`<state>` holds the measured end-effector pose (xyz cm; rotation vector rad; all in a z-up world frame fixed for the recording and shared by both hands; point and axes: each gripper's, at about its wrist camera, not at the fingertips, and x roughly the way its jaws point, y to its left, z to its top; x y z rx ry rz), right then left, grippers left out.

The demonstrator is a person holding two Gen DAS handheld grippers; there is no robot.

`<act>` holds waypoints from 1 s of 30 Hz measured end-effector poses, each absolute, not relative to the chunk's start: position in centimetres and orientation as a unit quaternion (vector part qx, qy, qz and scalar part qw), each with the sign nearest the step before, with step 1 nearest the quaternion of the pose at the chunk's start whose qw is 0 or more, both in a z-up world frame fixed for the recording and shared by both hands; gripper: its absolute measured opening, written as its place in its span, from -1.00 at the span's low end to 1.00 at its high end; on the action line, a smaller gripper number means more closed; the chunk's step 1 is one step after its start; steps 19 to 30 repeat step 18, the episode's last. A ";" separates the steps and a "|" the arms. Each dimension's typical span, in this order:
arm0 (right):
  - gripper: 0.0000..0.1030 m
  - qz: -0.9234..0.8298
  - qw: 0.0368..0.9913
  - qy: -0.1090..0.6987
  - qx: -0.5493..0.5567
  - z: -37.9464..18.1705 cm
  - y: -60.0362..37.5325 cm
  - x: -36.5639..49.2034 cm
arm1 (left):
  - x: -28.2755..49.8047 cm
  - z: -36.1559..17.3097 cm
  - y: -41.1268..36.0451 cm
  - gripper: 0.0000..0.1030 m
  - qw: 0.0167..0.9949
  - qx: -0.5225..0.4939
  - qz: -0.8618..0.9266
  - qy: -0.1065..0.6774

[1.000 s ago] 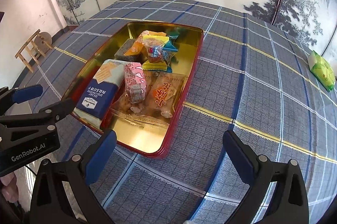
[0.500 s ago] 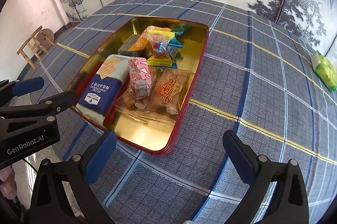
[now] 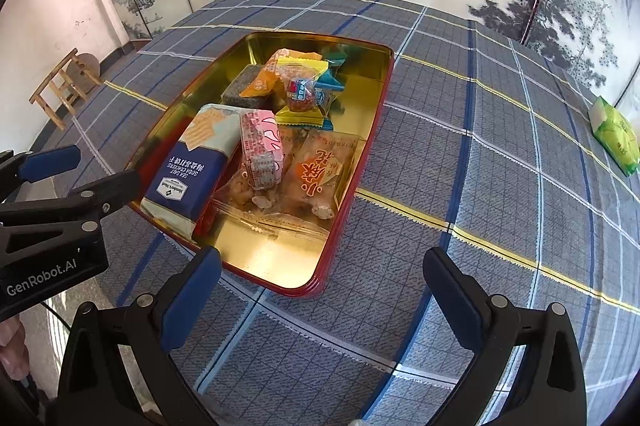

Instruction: Organize snacks

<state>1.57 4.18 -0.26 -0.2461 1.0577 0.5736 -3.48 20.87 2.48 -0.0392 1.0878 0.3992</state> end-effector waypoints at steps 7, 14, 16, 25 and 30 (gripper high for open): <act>0.95 0.271 0.815 0.498 -0.117 -0.3 4.4 1.5 | -3.5 2.5 20.9 0.39 0.836 -0.022 0.187 0.515; 0.95 0.271 0.815 0.499 -0.116 -0.4 4.3 1.5 | -3.5 2.1 21.0 0.39 0.836 -0.026 0.182 0.517; 0.95 0.270 0.815 0.499 -0.116 -0.5 4.4 1.6 | -3.5 2.0 21.0 0.39 0.835 -0.029 0.181 0.518; 0.95 0.270 0.815 0.499 -0.116 -0.5 4.3 1.6 | -3.5 2.0 21.0 0.39 0.835 -0.028 0.181 0.519; 0.95 0.270 0.815 0.499 -0.116 -0.5 4.3 1.6 | -3.5 2.0 21.0 0.39 0.835 -0.028 0.181 0.519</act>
